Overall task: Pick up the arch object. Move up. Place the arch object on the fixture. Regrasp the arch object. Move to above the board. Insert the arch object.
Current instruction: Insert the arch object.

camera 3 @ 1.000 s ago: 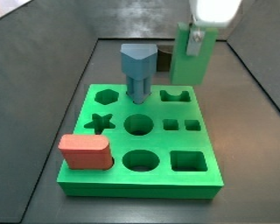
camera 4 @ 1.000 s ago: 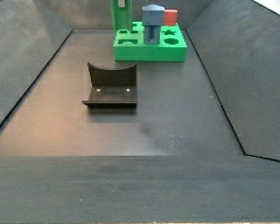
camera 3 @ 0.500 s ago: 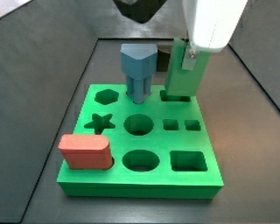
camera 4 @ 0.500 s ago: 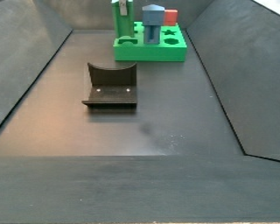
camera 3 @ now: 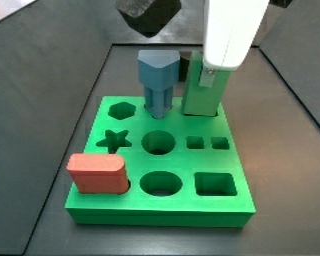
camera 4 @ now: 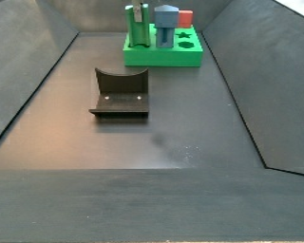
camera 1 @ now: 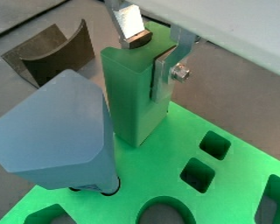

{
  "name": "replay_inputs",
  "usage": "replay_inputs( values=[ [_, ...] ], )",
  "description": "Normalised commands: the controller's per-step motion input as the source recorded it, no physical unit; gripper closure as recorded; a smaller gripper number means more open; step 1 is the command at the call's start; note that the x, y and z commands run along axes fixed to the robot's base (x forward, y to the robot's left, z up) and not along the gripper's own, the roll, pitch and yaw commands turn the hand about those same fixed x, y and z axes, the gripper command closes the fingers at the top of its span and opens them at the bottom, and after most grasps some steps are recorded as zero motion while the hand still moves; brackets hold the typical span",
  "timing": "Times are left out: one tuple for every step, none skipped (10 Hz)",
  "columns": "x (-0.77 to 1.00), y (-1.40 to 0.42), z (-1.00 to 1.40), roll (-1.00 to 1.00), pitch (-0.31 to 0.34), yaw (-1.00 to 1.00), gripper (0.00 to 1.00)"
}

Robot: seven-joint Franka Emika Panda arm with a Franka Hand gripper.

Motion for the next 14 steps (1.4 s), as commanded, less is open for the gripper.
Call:
replay_inputs(
  values=[
    [0.12,0.04,-0.16,-0.05,0.0,0.0,1.0],
    [0.13,0.05,-0.17,-0.04,0.0,0.0,1.0],
    [0.04,0.03,-0.17,-0.04,0.0,0.0,1.0],
    [0.05,0.0,-0.21,-0.05,-0.023,0.0,1.0],
    [0.07,0.0,-0.25,-0.06,-0.033,0.0,1.0],
    [0.01,0.0,-0.27,-0.04,-0.04,0.0,1.0],
    [0.03,0.0,-0.31,-0.04,-0.04,0.0,1.0],
    [0.06,0.0,-0.34,-0.02,-0.03,0.0,1.0],
    [0.05,0.0,-0.34,0.0,-0.011,0.0,1.0],
    [0.07,0.0,-0.35,0.0,-0.004,0.0,1.0],
    [0.08,0.0,-0.36,0.0,0.0,0.0,1.0],
    [0.06,0.0,-0.39,0.0,0.0,0.0,1.0],
    [0.02,0.0,-0.43,0.01,-0.014,0.0,1.0],
    [0.0,-0.03,-0.42,0.01,-0.099,0.0,1.0]
  ],
)
